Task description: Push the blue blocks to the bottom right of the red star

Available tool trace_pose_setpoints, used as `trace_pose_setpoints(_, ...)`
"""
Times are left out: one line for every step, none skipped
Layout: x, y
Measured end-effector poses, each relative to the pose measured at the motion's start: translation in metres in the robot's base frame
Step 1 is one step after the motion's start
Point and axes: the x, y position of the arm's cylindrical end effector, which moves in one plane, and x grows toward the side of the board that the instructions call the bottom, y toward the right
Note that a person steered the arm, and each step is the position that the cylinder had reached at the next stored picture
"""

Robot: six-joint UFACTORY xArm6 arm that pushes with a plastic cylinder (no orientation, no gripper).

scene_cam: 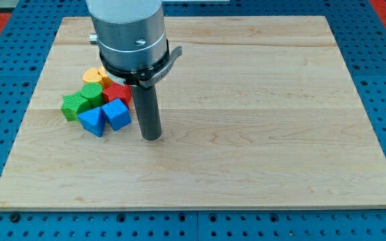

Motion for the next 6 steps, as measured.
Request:
trace_pose_setpoints(0.002, -0.002)
trace_pose_setpoints(0.004, -0.002)
trace_pose_setpoints(0.010, 0.015)
trace_pose_setpoints(0.061, 0.019)
trace_pose_setpoints(0.099, -0.080)
trace_pose_setpoints(0.066, -0.175)
